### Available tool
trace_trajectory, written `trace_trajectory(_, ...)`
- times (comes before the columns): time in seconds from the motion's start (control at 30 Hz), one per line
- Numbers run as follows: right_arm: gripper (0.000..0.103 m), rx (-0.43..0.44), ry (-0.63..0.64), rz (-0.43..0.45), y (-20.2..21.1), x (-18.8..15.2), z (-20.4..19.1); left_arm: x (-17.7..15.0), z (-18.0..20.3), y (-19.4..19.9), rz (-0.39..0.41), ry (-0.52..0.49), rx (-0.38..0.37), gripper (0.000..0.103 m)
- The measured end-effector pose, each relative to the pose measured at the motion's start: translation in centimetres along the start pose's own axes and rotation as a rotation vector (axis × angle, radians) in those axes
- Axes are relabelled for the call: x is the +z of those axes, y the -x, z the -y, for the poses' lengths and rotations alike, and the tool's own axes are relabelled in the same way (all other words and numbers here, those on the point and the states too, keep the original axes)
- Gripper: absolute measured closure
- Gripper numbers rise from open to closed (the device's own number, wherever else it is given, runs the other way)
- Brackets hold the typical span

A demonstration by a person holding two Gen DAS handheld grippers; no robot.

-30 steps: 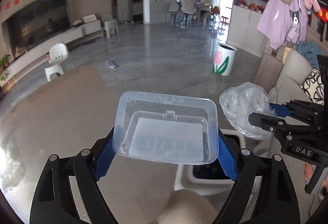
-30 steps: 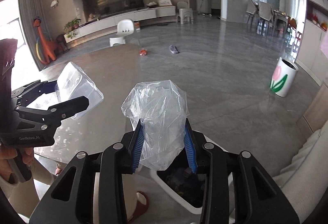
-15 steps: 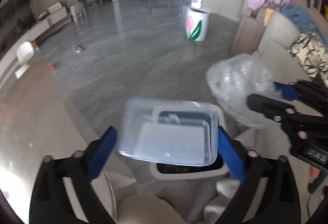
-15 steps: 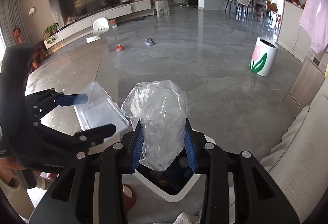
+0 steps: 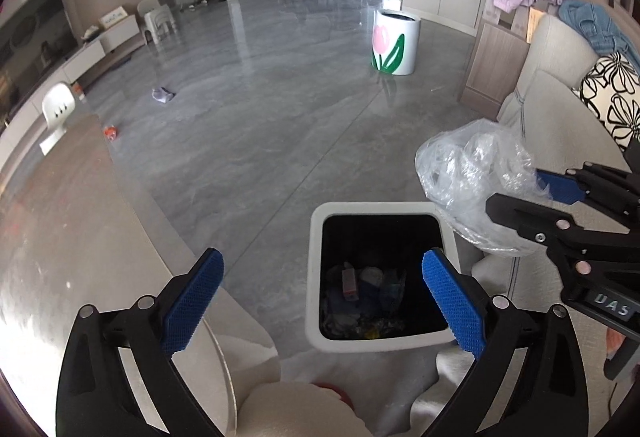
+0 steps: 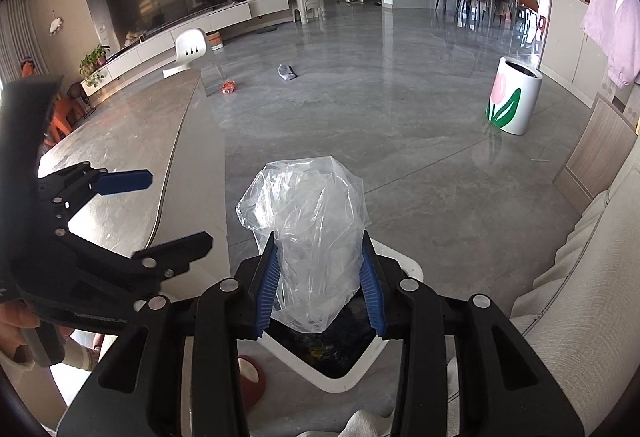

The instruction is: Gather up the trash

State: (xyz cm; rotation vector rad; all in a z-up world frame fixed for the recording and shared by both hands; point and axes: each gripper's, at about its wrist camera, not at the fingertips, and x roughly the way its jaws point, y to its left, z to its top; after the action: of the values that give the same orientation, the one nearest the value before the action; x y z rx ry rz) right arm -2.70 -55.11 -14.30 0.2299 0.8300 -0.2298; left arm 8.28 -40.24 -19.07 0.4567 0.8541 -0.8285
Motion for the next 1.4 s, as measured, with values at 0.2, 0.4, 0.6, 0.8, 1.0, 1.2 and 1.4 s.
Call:
trace_trajectory(0.2,0.06,0.013,0.004,-0.027,-1.6,0.1,-0.3,-0.5,-1.1,0.7,0.01,0.018,0.005,0.005)
trace_trajectory(0.4,0.004,-0.055,0.048,-0.075,-3.4,0.7,-0.6,-0.6,-2.6,1.5,0.024,0.064,-0.014,0.005)
trace_trajectory(0.6,0.004,-0.087,0.07,-0.043,-2.6,0.7,-0.7,-1.1,-3.9,2.5,0.046,0.127,-0.028,0.005)
trace_trajectory(0.8,0.004,-0.088,0.095,-0.012,-1.7,0.9,-1.7,-1.7,-5.2,3.9,0.072,0.162,-0.009,0.005)
trace_trajectory(1.0,0.004,-0.07,0.119,0.023,-0.5,1.6,-3.3,-2.2,-6.2,5.9,0.109,0.179,0.013,0.005)
trace_trajectory(1.2,0.004,-0.058,0.143,0.053,0.8,2.0,-5.6,-3.1,-7.4,7.9,0.145,0.201,0.042,0.005)
trace_trajectory(1.4,0.004,-0.03,0.186,0.089,2.1,2.4,-9.0,-4.5,-8.7,10.0,0.176,0.235,0.076,0.005)
